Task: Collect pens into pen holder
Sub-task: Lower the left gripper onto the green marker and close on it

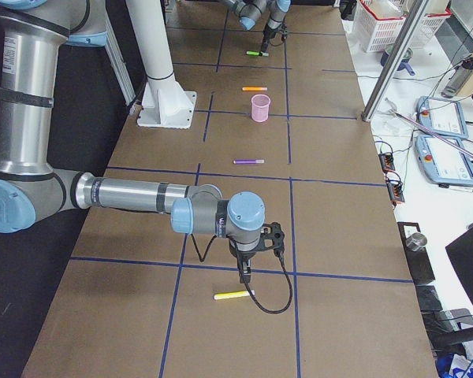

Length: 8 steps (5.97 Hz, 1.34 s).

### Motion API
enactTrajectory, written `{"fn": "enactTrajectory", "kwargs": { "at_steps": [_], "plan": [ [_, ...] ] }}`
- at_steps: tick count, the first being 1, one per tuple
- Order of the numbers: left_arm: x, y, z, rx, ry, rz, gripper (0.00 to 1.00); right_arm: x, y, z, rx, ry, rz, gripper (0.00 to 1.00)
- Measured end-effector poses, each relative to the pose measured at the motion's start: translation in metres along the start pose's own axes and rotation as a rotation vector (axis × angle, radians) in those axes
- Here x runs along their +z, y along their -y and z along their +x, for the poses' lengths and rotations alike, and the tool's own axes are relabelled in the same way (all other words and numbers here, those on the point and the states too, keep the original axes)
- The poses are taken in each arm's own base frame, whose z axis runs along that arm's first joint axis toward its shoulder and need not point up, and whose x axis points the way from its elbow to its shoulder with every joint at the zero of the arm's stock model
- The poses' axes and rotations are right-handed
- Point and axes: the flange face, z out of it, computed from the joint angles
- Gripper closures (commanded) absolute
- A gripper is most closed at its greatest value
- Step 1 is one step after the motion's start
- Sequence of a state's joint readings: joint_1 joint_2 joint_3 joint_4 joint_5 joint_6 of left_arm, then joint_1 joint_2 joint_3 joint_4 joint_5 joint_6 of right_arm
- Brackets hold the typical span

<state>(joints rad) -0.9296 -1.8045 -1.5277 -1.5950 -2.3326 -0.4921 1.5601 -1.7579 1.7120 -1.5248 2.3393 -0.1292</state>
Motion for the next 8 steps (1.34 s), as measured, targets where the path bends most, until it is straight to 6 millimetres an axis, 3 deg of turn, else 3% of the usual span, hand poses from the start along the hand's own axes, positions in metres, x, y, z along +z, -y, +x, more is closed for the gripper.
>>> {"fn": "enactTrajectory", "kwargs": {
  "at_steps": [1,2,3,4,5,7,8],
  "plan": [
    [0.004,0.002,-0.002,0.011,0.008,0.01,0.21,0.0,0.0,0.0,-0.001,0.0,0.0,0.0],
    [0.007,0.004,-0.004,0.013,0.011,0.012,0.4,0.0,0.0,0.0,-0.002,0.001,0.001,0.0],
    [0.009,0.006,-0.004,0.012,0.012,0.012,0.72,0.0,0.0,0.0,-0.002,0.001,0.001,0.0],
    [0.008,0.007,-0.003,0.012,0.012,0.013,0.95,0.0,0.0,0.0,-0.002,0.001,0.001,0.0],
    [0.007,0.008,-0.002,0.015,0.01,0.015,1.0,0.0,0.0,0.0,-0.002,0.001,0.001,0.0],
    [0.005,0.008,0.002,0.02,0.005,0.018,1.0,0.0,0.0,0.0,-0.002,0.001,0.001,0.0],
    [-0.005,0.011,0.015,0.038,-0.008,0.034,1.0,0.0,0.0,0.0,-0.002,0.001,0.001,0.0]
  ]
}}
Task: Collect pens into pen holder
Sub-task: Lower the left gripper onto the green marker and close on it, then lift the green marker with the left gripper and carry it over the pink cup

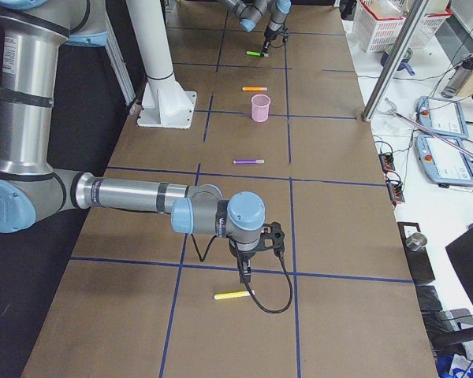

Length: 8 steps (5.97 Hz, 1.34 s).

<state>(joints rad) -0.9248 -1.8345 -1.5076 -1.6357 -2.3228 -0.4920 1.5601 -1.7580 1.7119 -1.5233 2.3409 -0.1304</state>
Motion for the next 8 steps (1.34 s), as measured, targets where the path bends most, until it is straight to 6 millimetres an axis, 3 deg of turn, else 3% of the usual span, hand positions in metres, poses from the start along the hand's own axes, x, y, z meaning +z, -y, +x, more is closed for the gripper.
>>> {"fn": "enactTrajectory", "kwargs": {
  "at_steps": [3,5,7,8],
  "plan": [
    [-0.048,0.015,0.059,0.093,-0.055,0.091,1.0,0.0,0.0,0.0,0.002,0.0,-0.001,0.0],
    [-0.119,-0.001,0.148,0.253,-0.12,0.224,1.0,0.0,0.0,0.0,-0.001,0.0,0.001,0.0],
    [-0.179,-0.042,0.258,0.457,-0.166,0.379,1.0,0.0,0.0,0.0,-0.003,0.0,0.001,0.0],
    [-0.205,-0.056,0.299,0.539,-0.193,0.465,1.0,0.0,0.001,0.0,-0.003,-0.001,0.002,0.0]
  ]
}}
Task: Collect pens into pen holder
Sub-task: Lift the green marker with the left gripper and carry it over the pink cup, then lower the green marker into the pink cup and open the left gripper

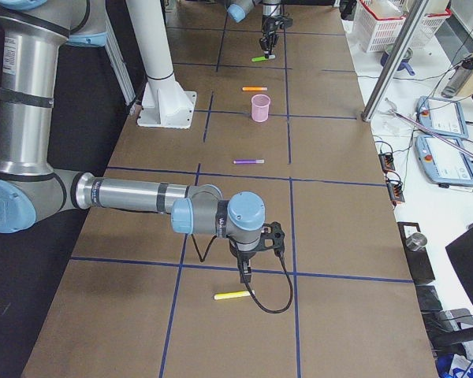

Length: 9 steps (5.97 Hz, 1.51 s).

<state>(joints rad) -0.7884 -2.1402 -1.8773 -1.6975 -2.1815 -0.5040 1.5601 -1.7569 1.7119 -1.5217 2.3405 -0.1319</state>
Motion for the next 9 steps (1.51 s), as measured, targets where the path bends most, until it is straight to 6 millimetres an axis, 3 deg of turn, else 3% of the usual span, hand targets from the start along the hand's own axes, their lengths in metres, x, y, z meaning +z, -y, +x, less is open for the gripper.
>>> {"fn": "enactTrajectory", "kwargs": {
  "at_steps": [1,2,5,6,8,9],
  "plan": [
    [-0.009,0.013,0.029,0.078,0.018,0.12,1.0,0.0,0.0,0.0,0.0,0.0,0.0,0.0],
    [-0.002,0.013,0.061,0.121,0.083,0.256,1.0,0.0,0.0,0.0,0.0,0.0,0.0,0.0],
    [0.046,-0.017,0.147,0.037,0.197,0.542,1.0,0.0,0.0,0.001,0.001,-0.001,-0.001,0.0],
    [0.064,-0.028,0.168,0.022,0.227,0.612,0.99,0.0,0.0,0.001,0.001,-0.001,-0.001,0.0],
    [0.114,-0.033,0.174,0.007,0.26,0.693,0.93,0.0,0.0,0.001,0.001,-0.001,-0.001,0.0],
    [0.127,-0.033,0.173,0.006,0.267,0.701,0.54,0.0,0.0,0.001,0.001,-0.001,-0.001,0.0]
  ]
}}
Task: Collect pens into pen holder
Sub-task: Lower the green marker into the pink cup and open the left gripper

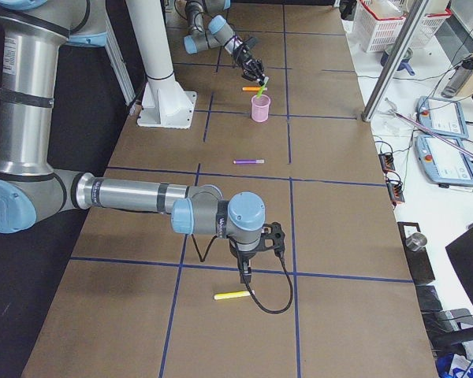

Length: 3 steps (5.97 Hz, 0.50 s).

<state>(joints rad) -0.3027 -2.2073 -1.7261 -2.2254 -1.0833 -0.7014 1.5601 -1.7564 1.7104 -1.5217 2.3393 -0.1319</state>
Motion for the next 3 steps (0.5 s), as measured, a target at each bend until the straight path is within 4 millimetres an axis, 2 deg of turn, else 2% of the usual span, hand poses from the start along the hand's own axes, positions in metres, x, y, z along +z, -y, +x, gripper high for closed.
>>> {"fn": "enactTrajectory", "kwargs": {
  "at_steps": [1,2,3],
  "plan": [
    [0.0046,-0.0028,0.0006,0.001,0.002,0.002,0.11,0.0,0.0,0.0,0.0,0.0,0.0,0.0],
    [0.0054,-0.0026,0.0016,-0.002,-0.003,0.008,0.0,0.0,0.0,0.0,0.0,0.0,0.0,0.0],
    [0.0043,-0.0009,0.0025,-0.011,-0.016,0.018,0.0,0.0001,-0.0001,0.0,0.001,0.0,-0.001,0.0]
  ]
}}
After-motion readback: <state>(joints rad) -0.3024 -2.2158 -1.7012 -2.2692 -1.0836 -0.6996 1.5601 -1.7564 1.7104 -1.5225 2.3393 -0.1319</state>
